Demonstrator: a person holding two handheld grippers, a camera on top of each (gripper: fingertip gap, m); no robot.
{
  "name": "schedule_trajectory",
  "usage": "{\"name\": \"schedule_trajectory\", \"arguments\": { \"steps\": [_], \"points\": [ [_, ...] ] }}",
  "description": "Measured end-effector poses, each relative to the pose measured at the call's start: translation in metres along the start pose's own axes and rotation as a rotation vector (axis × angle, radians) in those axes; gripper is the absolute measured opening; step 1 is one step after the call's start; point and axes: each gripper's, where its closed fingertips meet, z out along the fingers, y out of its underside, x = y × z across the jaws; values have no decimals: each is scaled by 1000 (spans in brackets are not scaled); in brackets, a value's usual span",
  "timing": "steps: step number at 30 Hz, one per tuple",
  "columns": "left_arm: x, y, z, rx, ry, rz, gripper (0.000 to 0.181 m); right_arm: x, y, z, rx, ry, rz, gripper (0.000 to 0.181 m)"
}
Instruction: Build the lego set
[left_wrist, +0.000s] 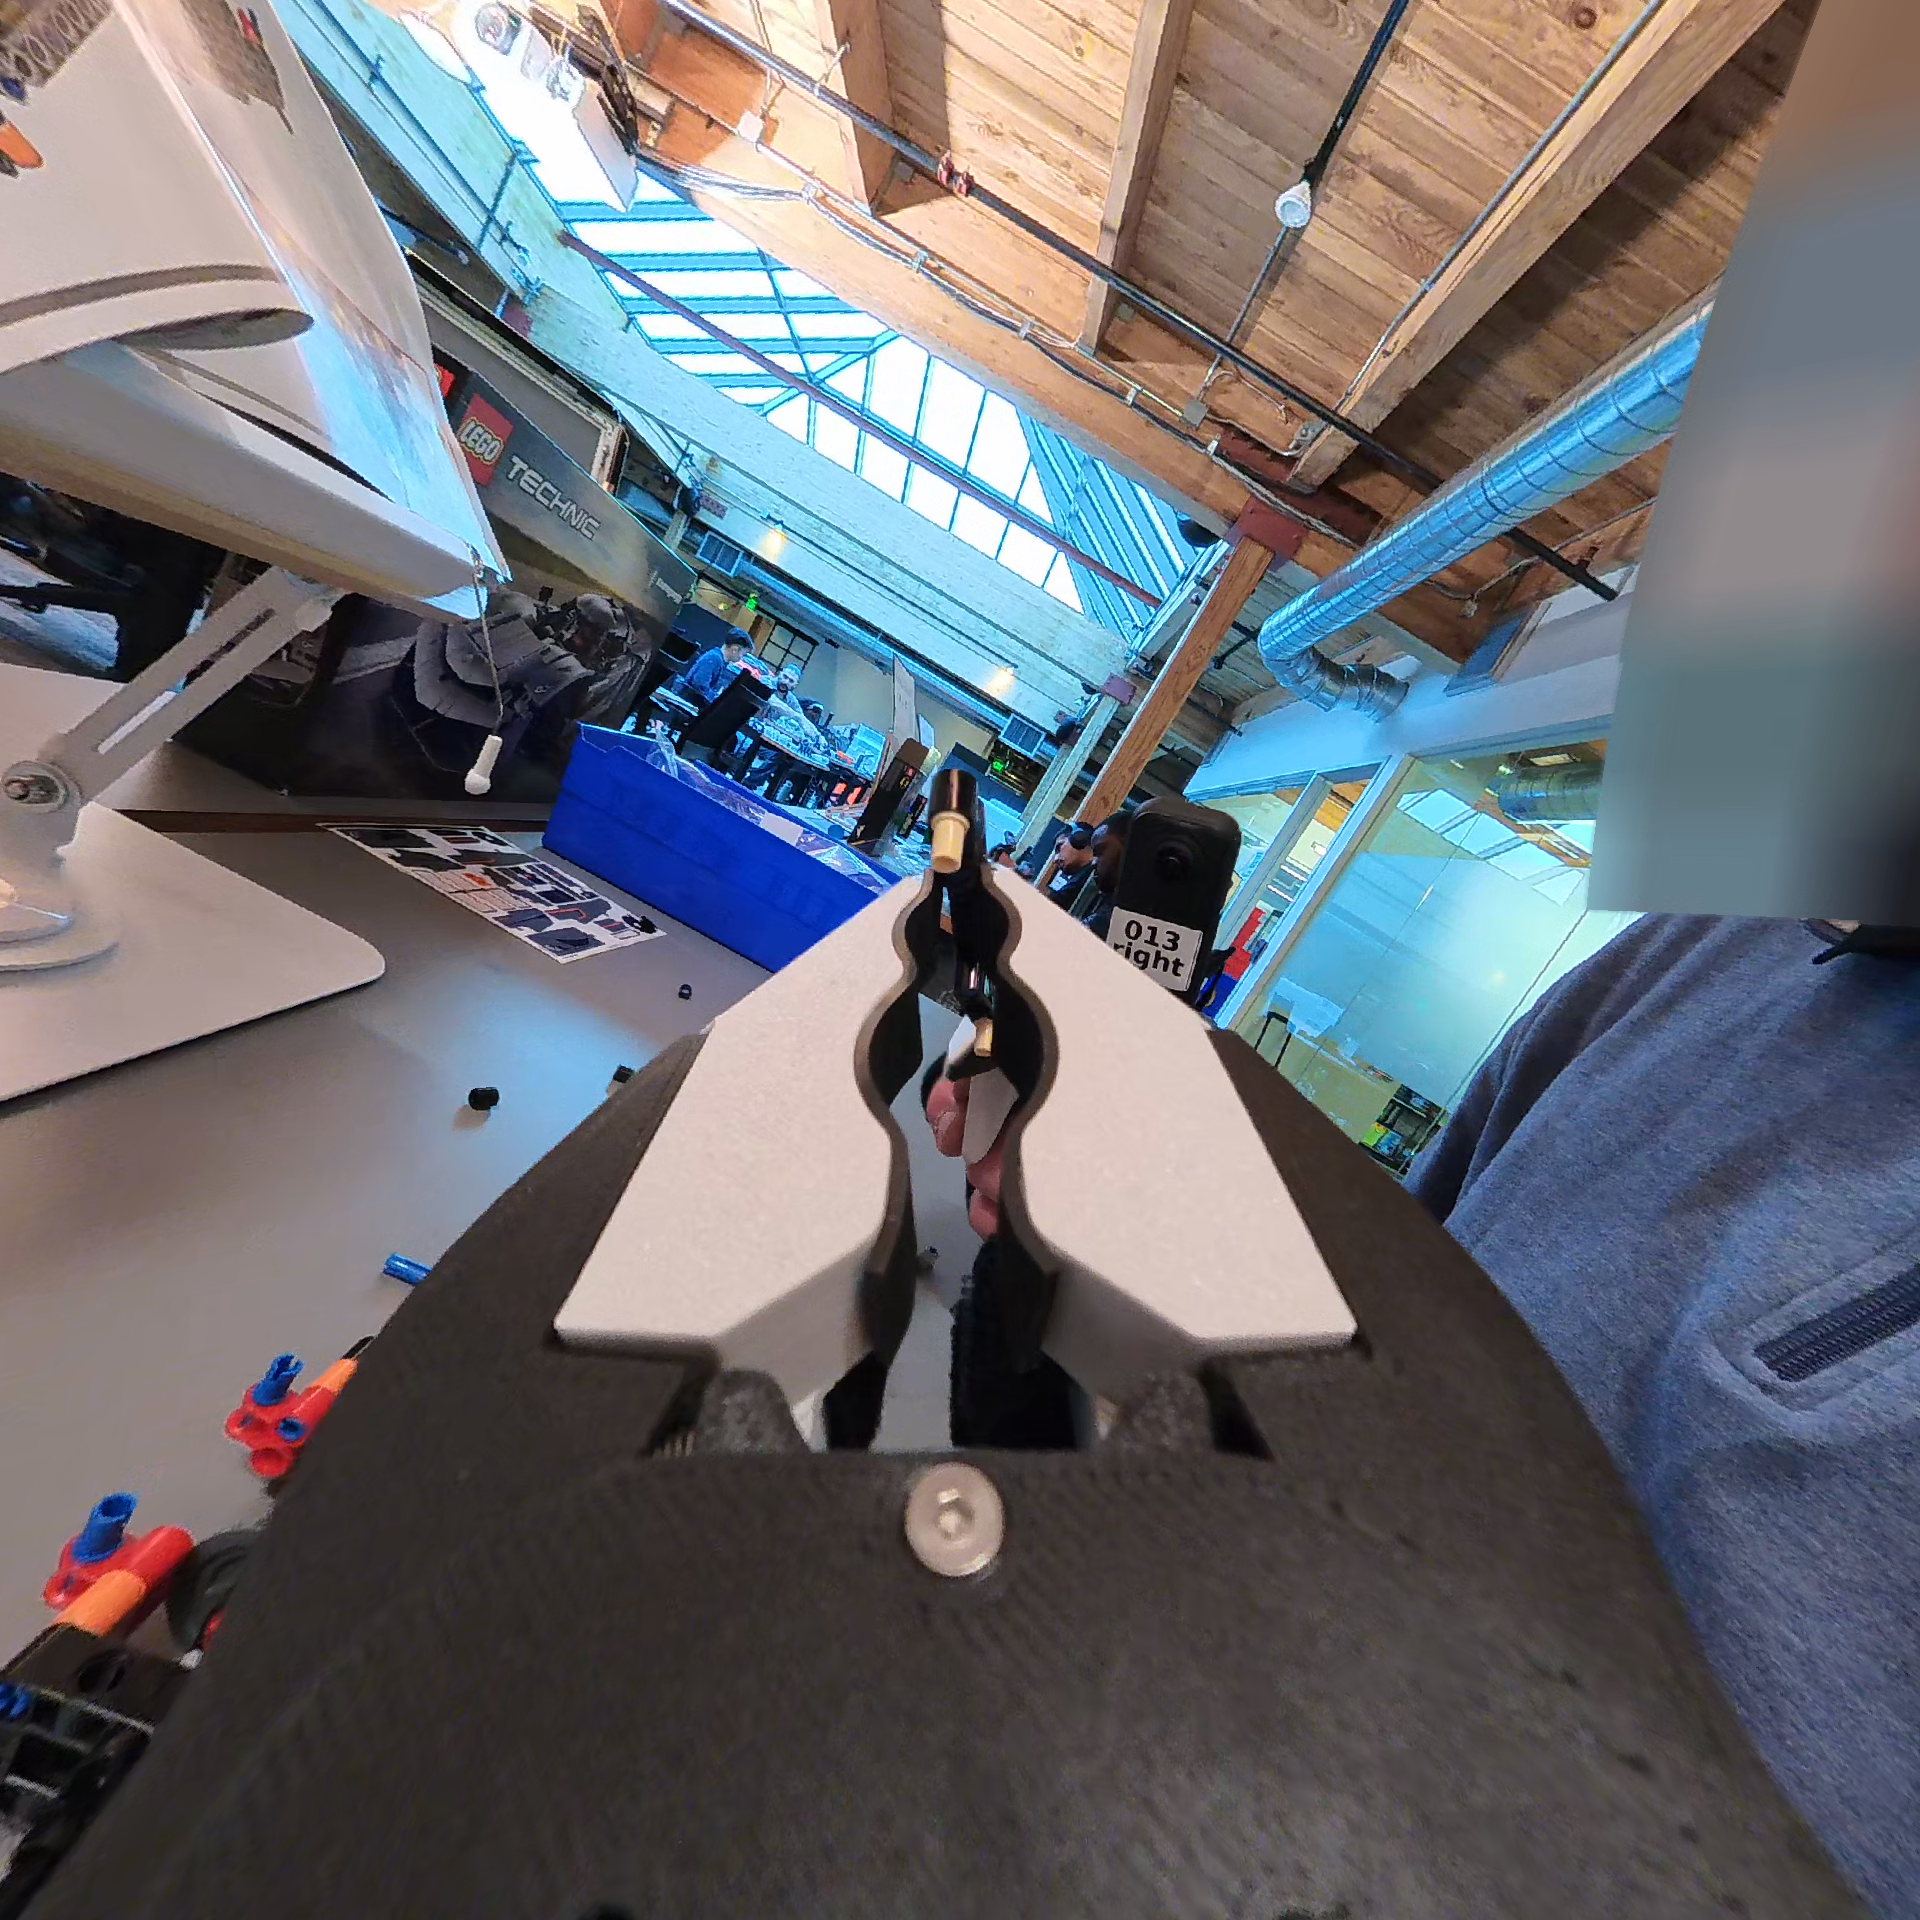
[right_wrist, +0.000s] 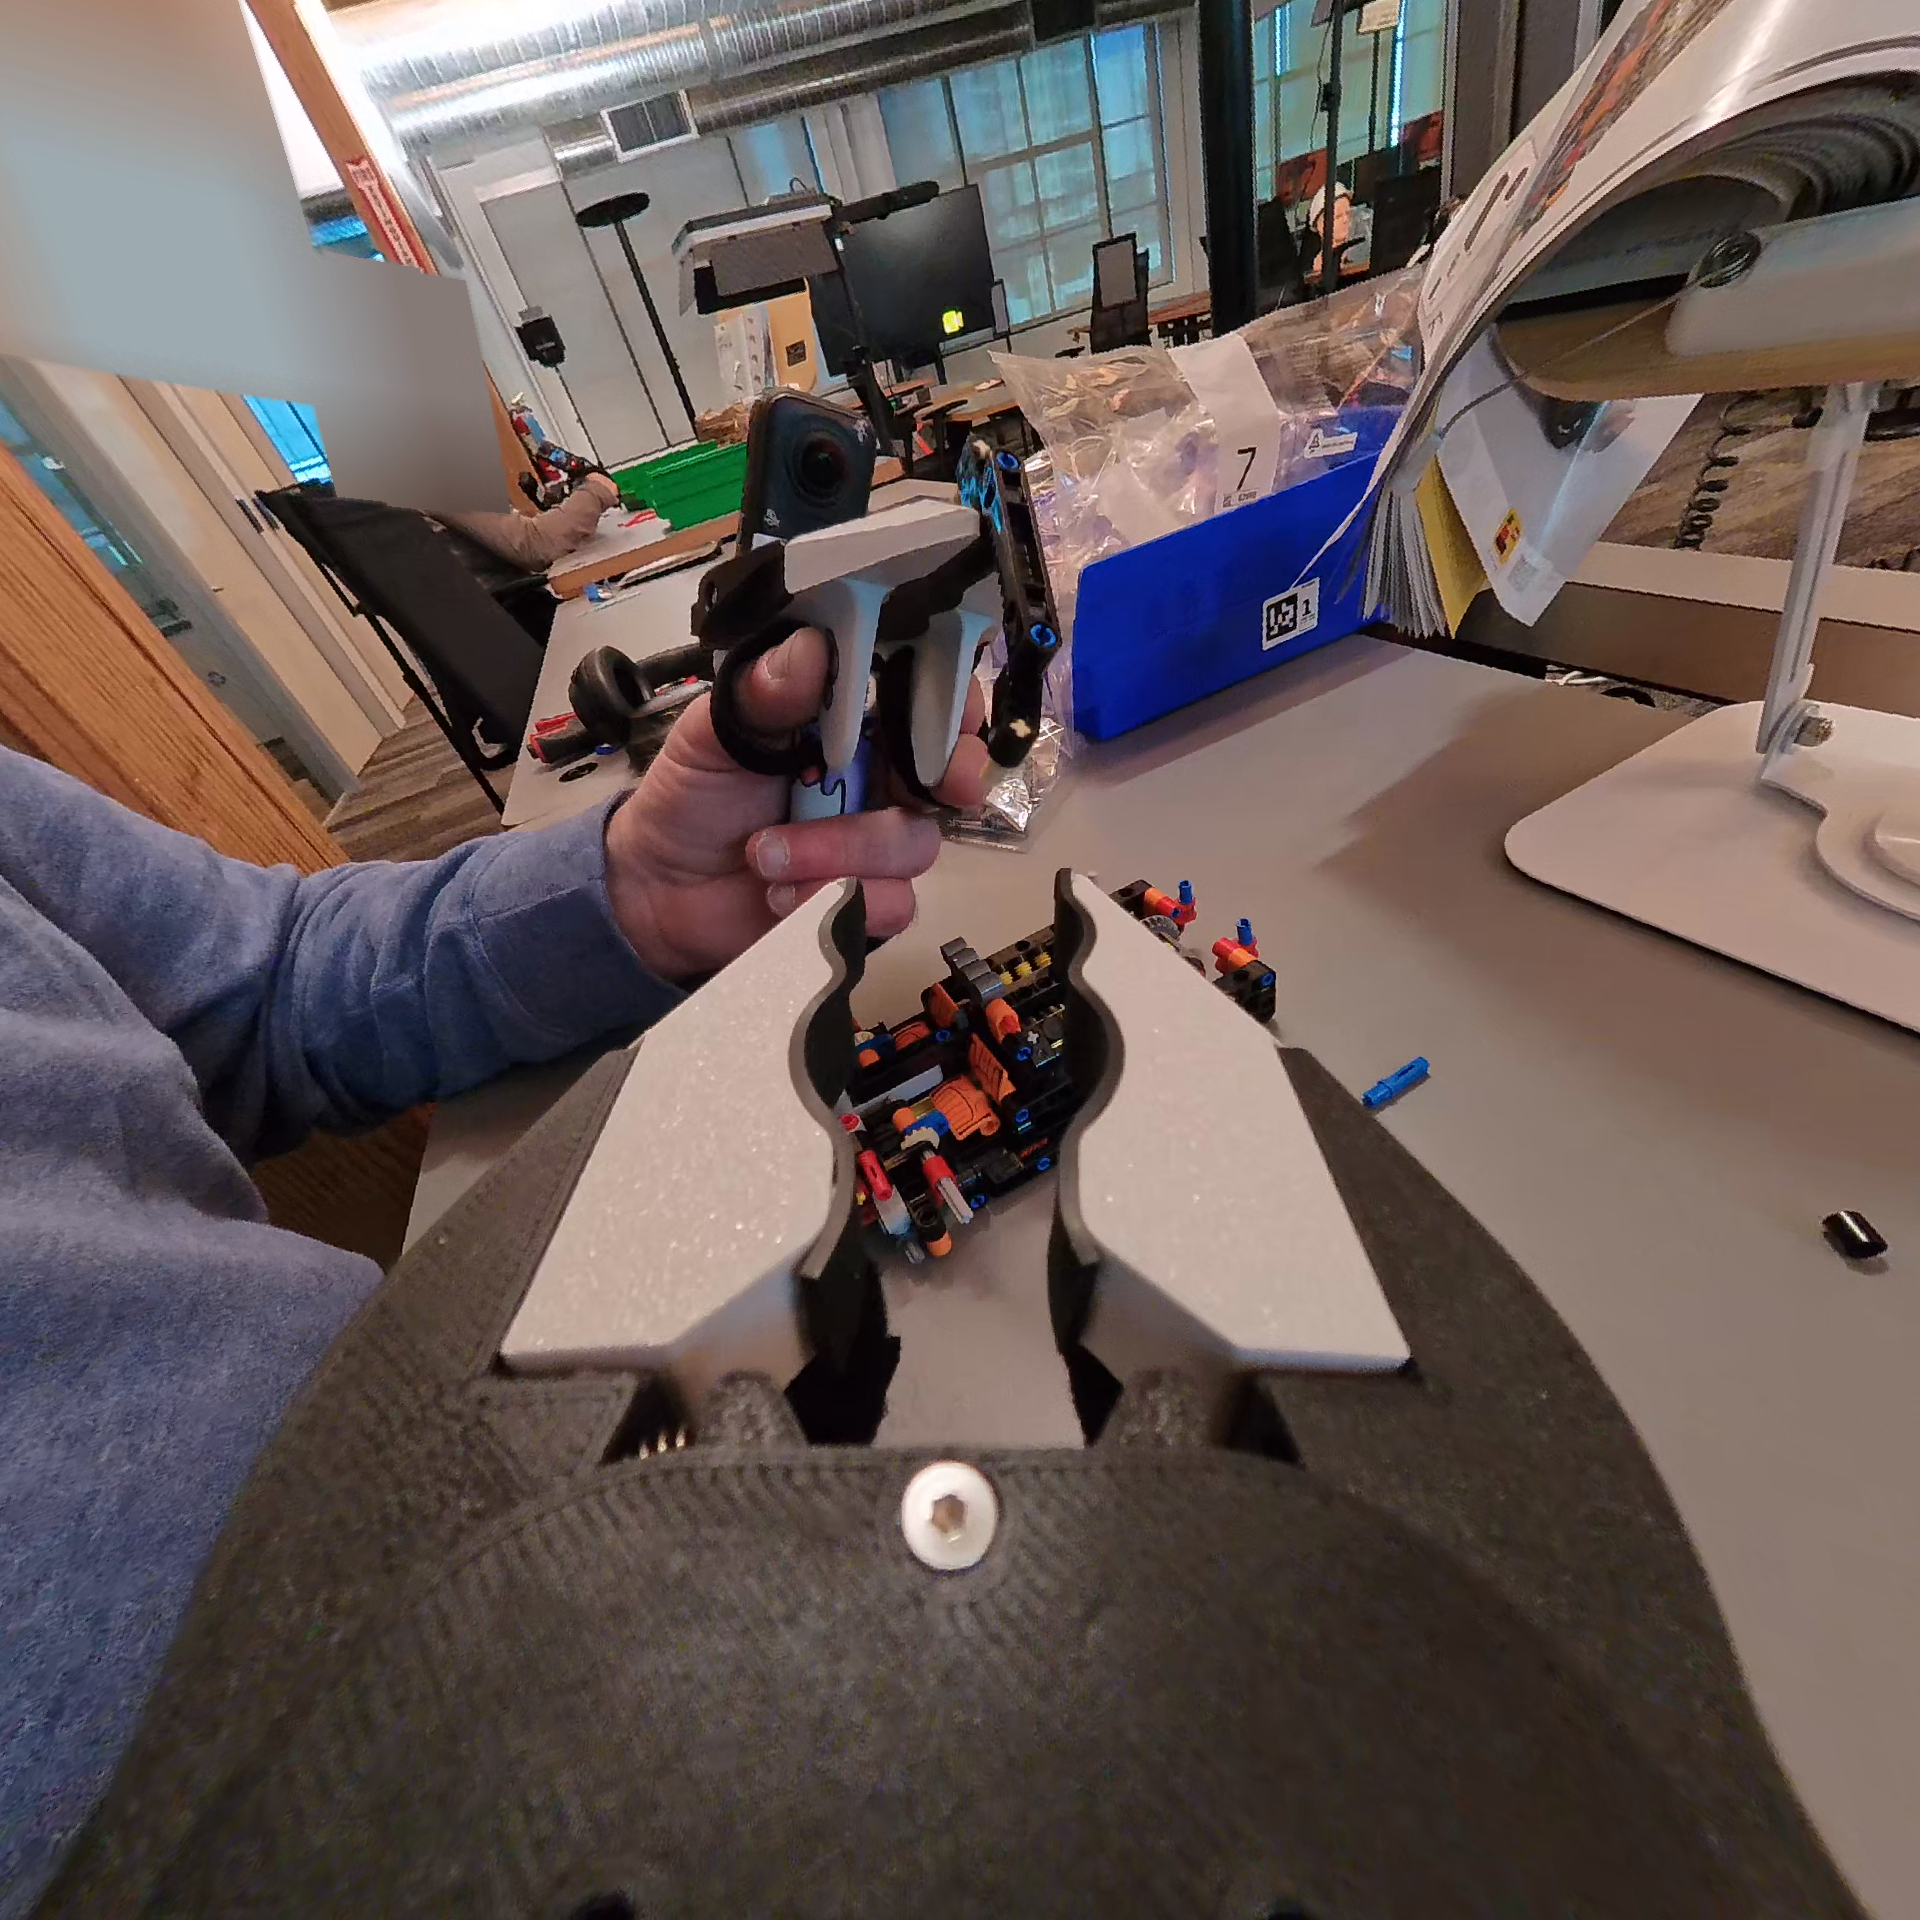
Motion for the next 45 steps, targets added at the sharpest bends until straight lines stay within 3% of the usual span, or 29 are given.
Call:
{"name": "schedule_trajectory", "arguments": {
  "steps": [13,24,38,45],
  "points": [
    [-21,-44,-32,153,-134,74,3,-2,2,2,-7,-3,-2,33],
    [-31,-57,-45,209,-212,91,4,-3,2,2,-7,-5,-2,33],
    [-28,-51,-40,189,-187,67,3,-1,2,2,-5,-2,3,34],
    [4,-28,-12,88,-34,91,3,0,-1,1,10,2,12,36]
  ]
}}
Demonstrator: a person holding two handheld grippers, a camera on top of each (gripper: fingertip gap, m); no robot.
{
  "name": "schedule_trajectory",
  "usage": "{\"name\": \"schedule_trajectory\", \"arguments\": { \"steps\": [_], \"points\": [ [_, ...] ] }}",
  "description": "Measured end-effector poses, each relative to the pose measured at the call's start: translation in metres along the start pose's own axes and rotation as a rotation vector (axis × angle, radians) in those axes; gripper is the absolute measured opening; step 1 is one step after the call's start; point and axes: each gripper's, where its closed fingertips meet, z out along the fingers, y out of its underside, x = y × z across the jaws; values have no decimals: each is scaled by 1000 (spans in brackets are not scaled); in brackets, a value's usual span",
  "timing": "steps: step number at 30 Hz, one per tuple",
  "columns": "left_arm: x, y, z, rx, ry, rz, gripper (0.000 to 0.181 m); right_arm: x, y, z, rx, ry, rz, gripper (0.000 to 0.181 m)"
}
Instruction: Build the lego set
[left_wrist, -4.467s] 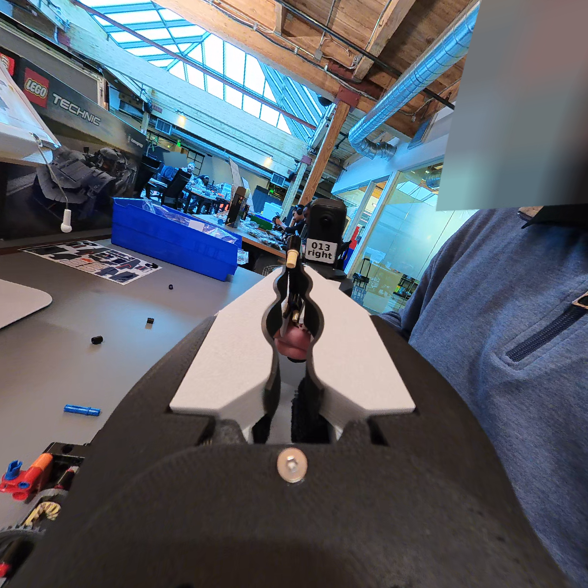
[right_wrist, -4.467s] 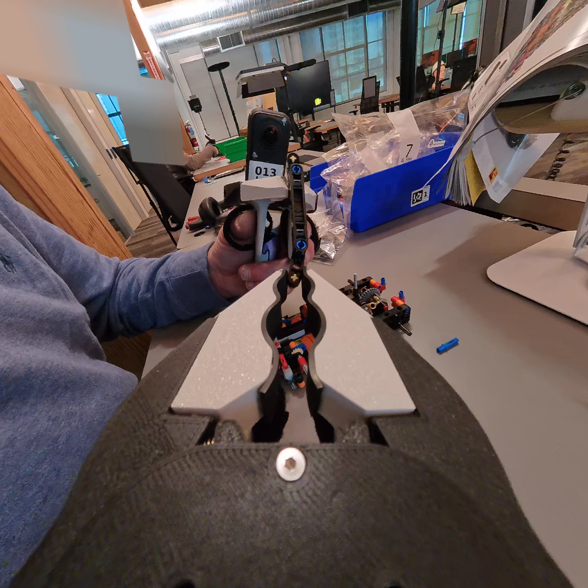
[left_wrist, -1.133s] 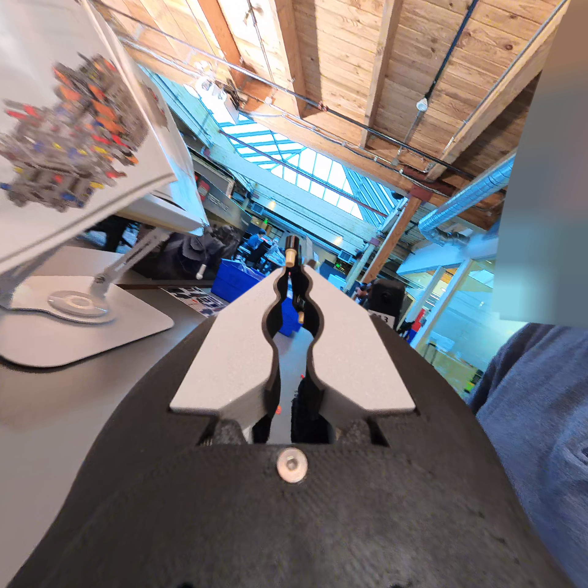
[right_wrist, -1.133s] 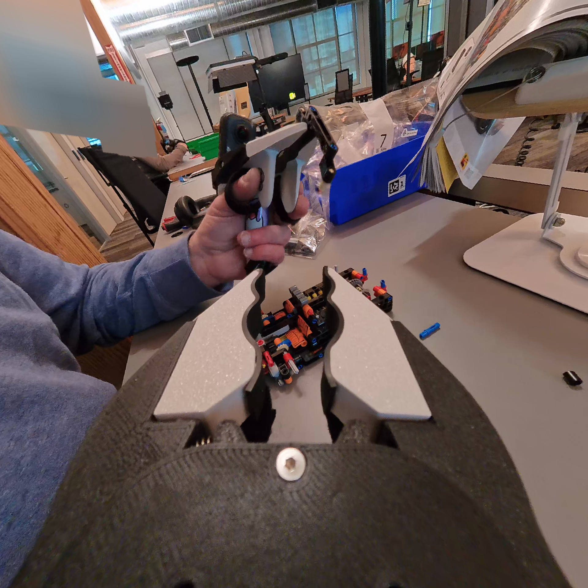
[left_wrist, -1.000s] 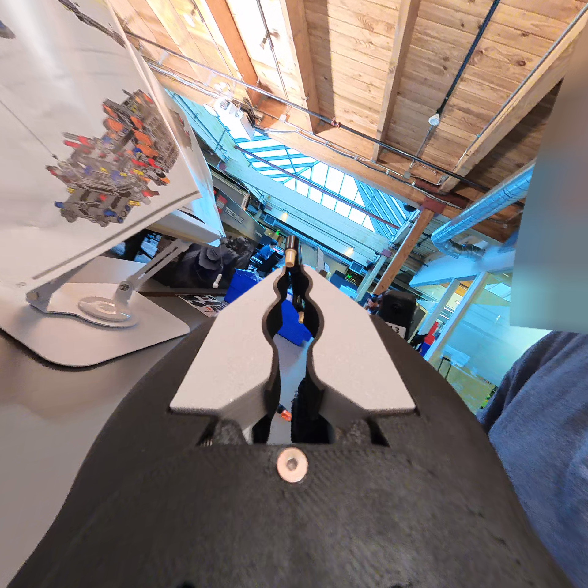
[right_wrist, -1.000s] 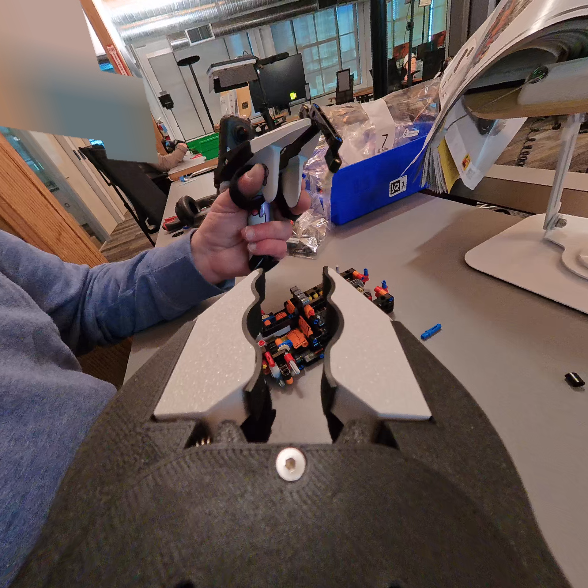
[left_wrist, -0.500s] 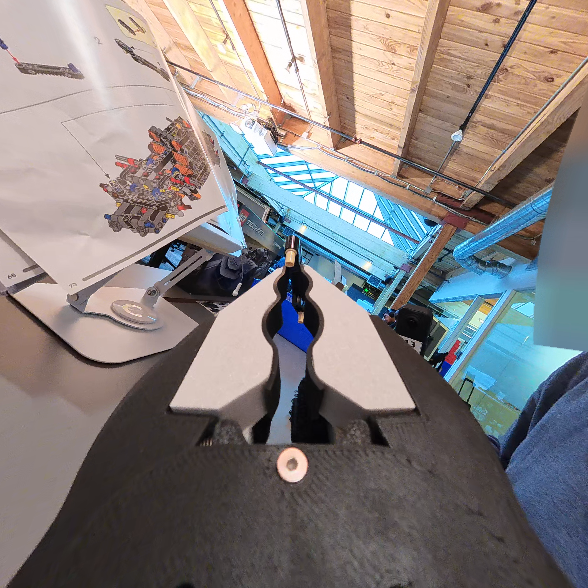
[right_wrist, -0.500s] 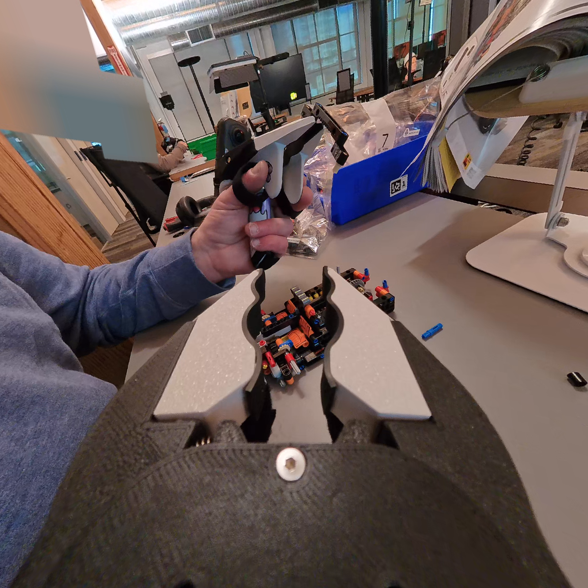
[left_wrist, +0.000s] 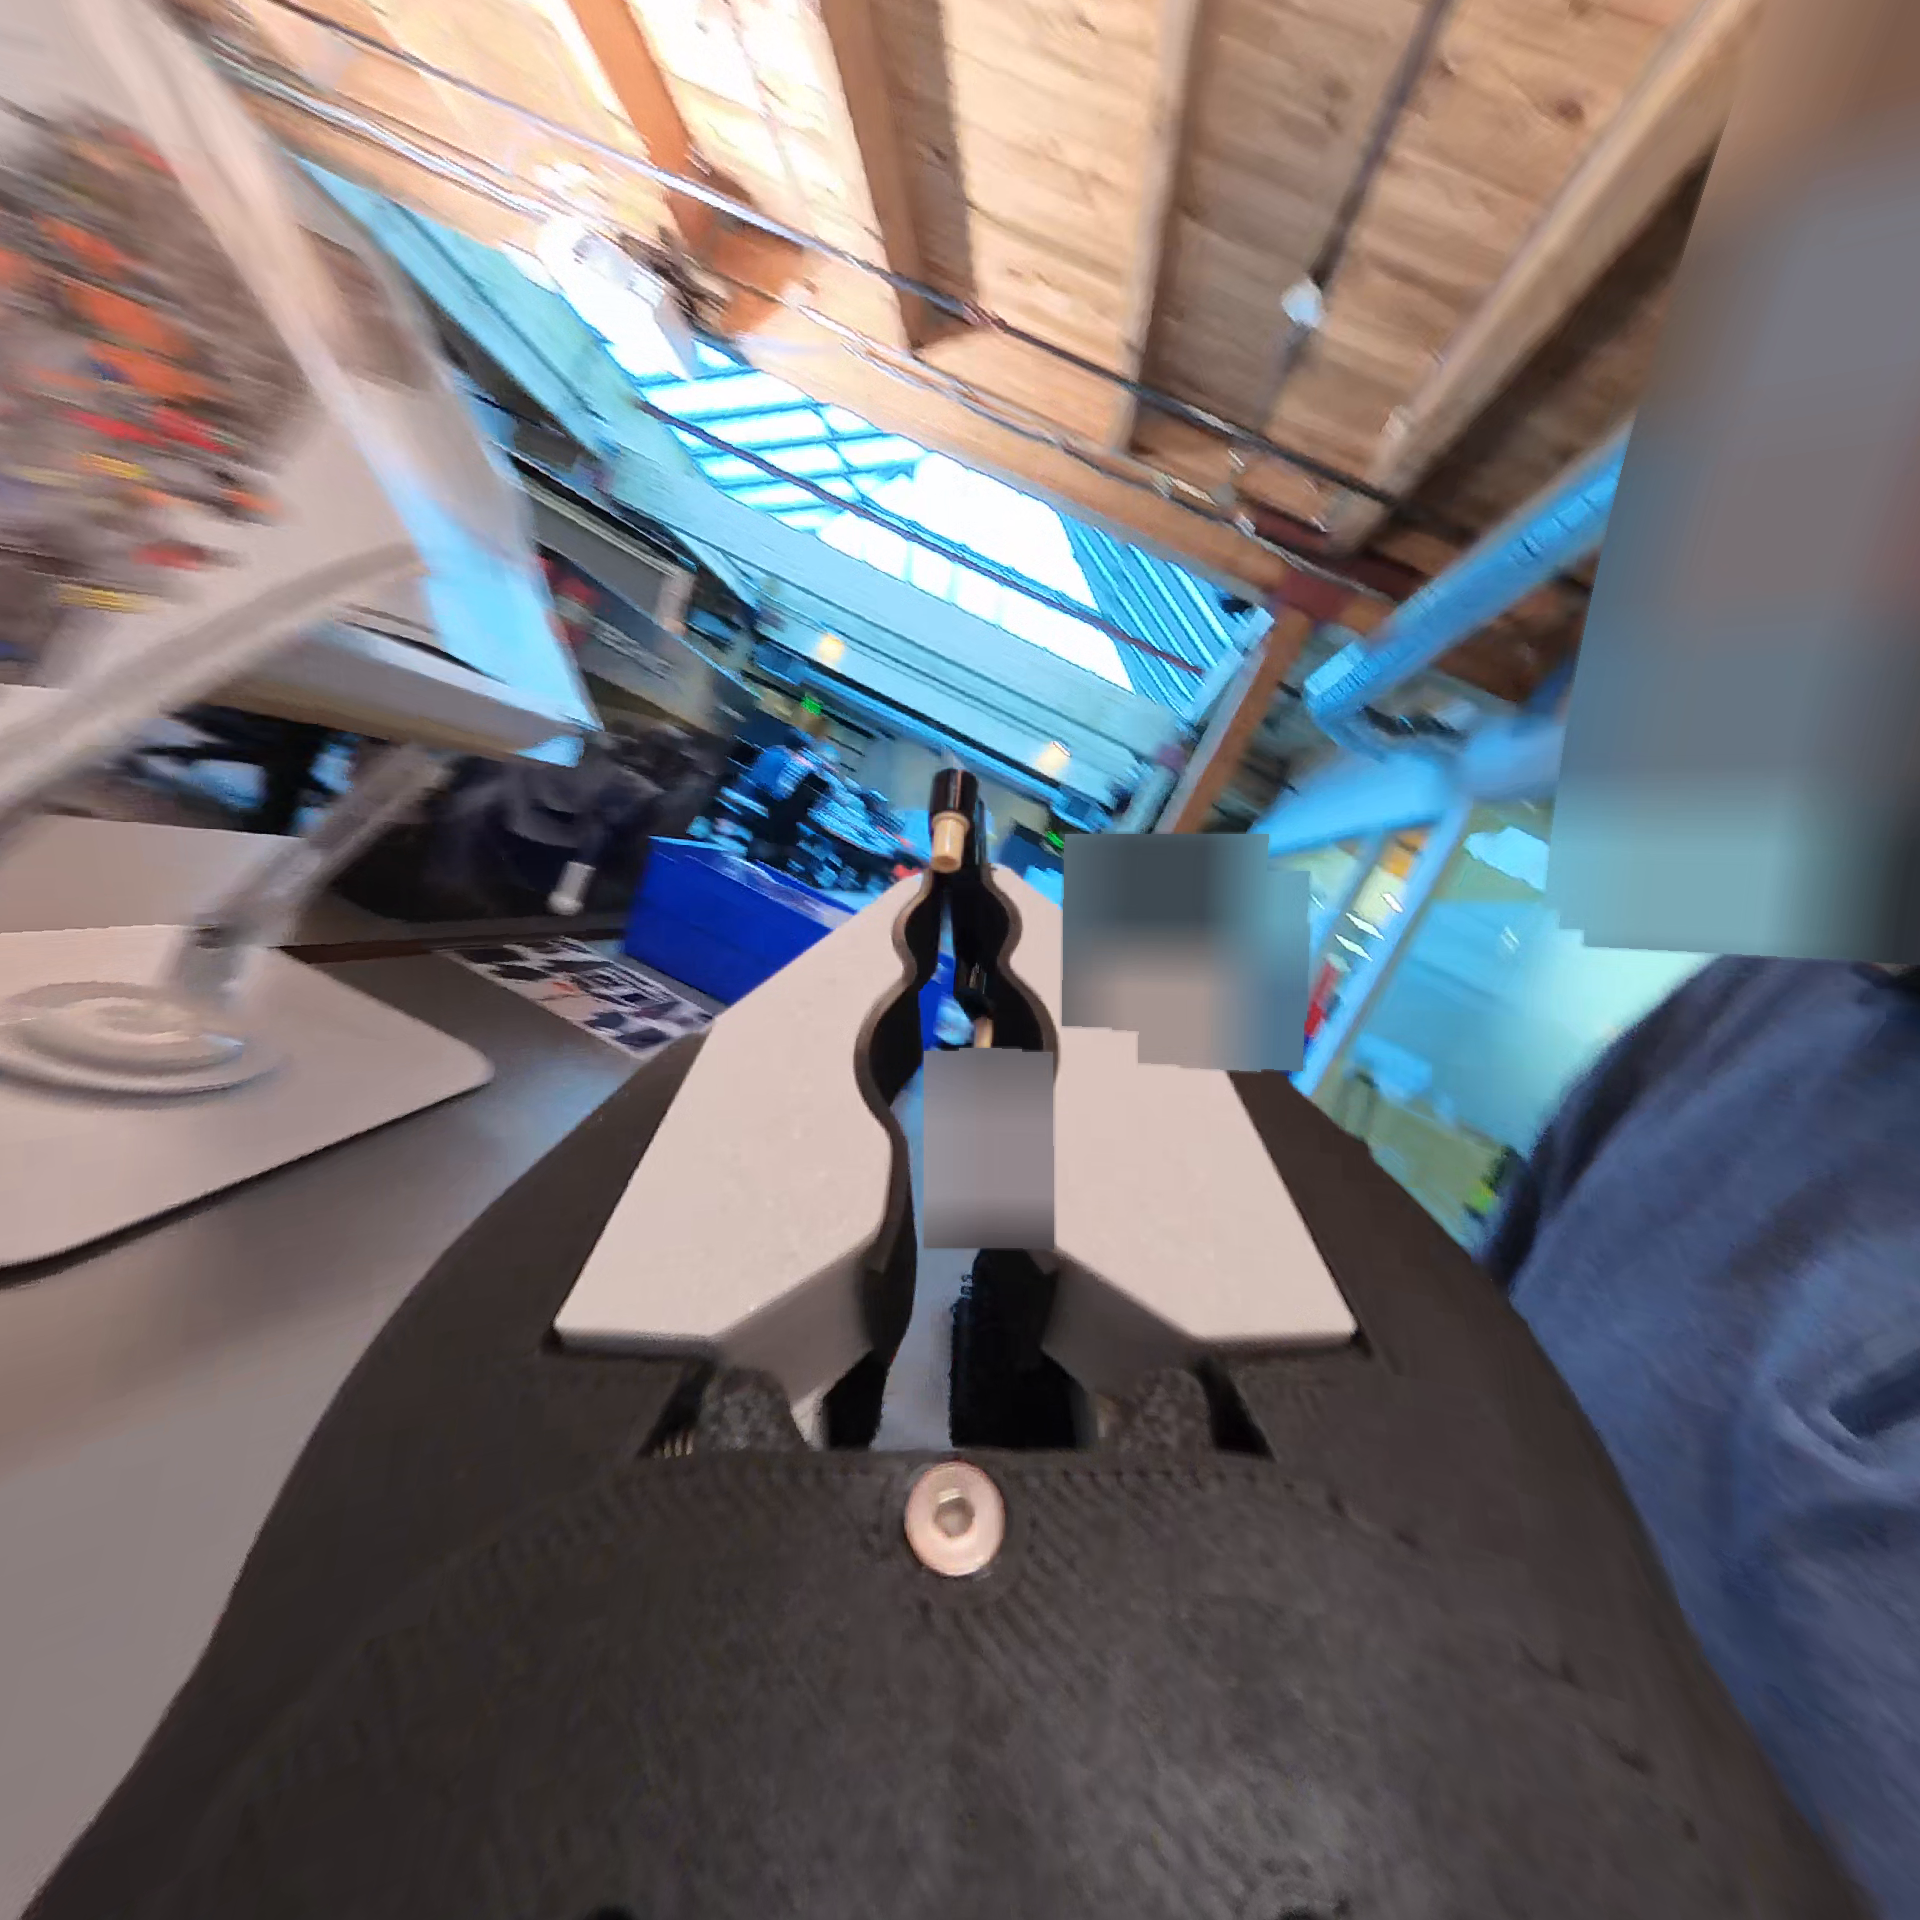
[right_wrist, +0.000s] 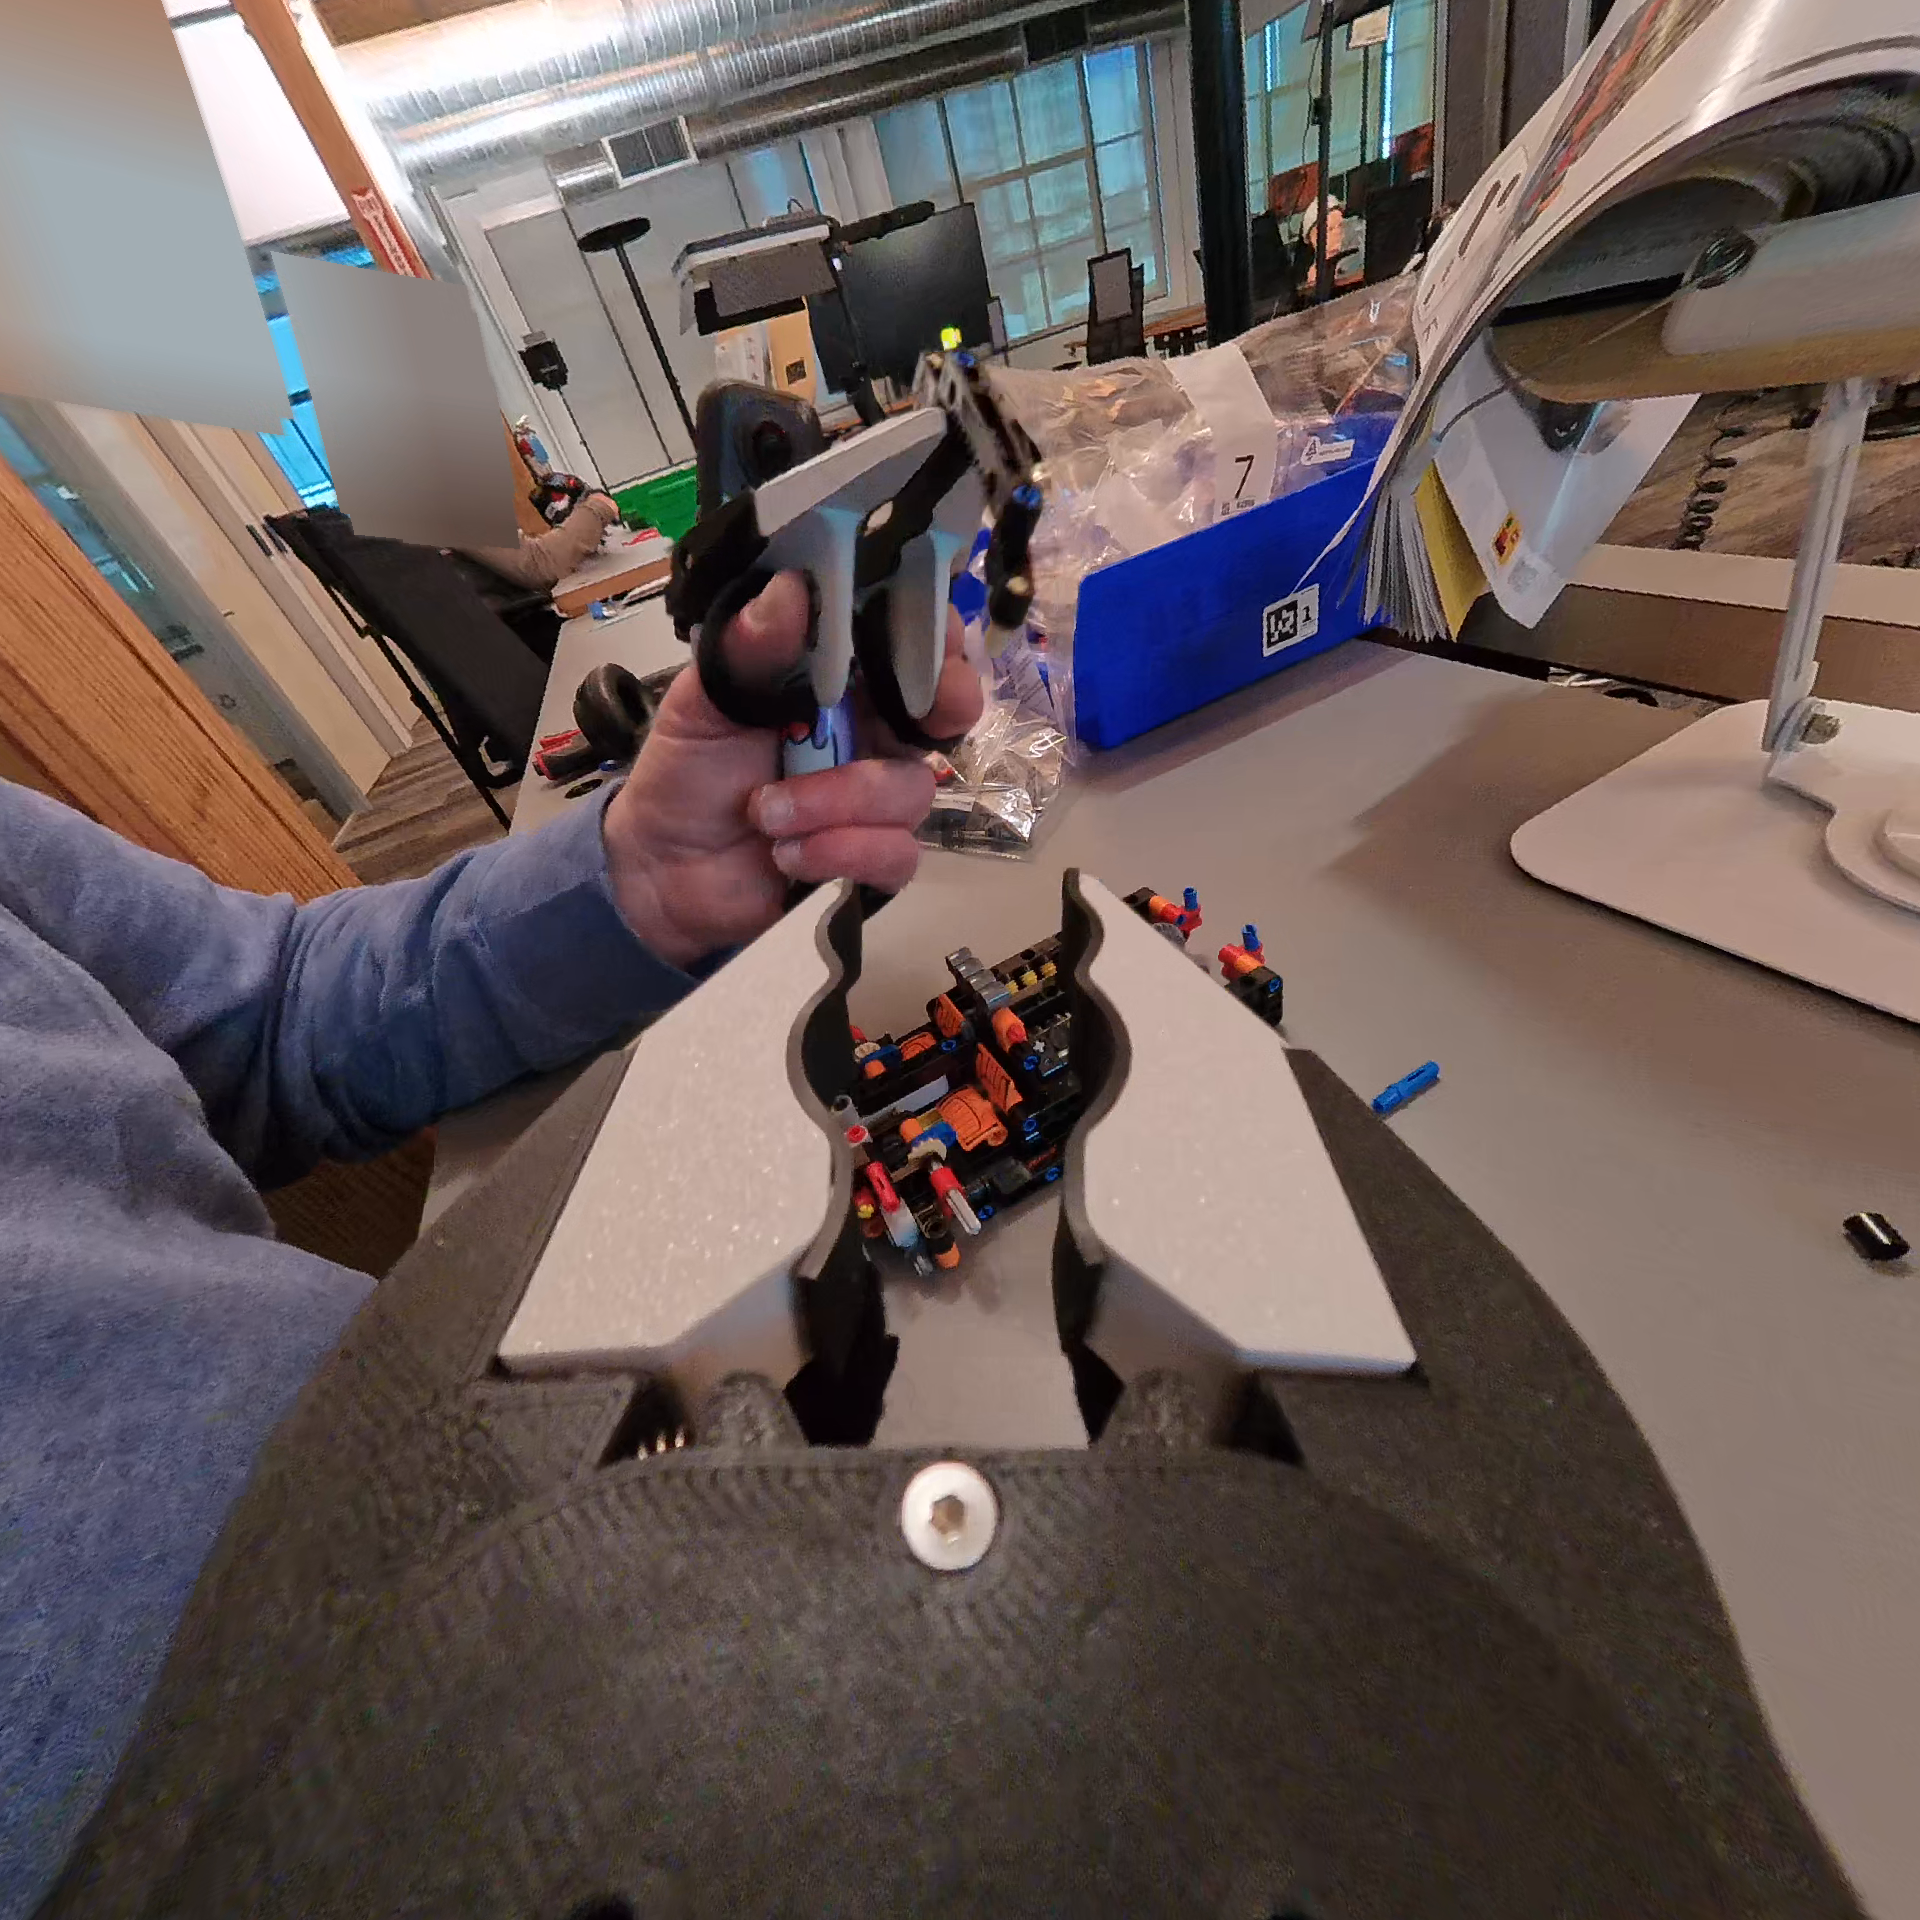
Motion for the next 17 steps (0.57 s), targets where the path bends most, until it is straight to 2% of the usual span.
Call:
{"name": "schedule_trajectory", "arguments": {
  "steps": [9,17],
  "points": [
    [40,46,29,-161,160,-4,3,-5,-8,-3,36,-38,37,33],
    [50,58,34,-208,211,-22,4,-19,-15,-7,72,-127,25,7]
  ]
}}
